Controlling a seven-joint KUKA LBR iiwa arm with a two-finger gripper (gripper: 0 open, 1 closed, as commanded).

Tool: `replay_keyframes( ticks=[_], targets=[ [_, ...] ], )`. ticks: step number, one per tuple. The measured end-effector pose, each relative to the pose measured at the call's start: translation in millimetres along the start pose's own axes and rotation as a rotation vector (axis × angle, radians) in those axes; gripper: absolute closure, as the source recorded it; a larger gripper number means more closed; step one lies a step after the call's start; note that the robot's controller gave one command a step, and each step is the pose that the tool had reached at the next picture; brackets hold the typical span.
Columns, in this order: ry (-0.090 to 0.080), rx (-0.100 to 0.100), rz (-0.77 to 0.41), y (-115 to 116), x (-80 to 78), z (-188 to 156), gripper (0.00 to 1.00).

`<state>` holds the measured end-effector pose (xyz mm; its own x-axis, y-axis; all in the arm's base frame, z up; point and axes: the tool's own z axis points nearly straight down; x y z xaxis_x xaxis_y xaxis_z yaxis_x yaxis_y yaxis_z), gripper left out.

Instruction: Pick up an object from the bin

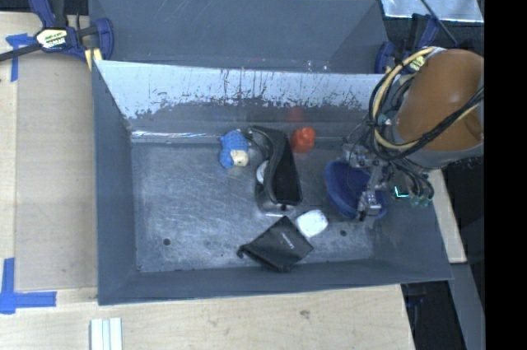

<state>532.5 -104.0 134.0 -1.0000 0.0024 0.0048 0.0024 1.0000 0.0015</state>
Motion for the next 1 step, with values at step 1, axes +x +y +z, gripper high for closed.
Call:
replay_keyframes(
  ticks=[1],
  targets=[
    [-0.003, 0.001, -0.014, -6.3, -29.6, 67.1, 0.0]
  ],
)
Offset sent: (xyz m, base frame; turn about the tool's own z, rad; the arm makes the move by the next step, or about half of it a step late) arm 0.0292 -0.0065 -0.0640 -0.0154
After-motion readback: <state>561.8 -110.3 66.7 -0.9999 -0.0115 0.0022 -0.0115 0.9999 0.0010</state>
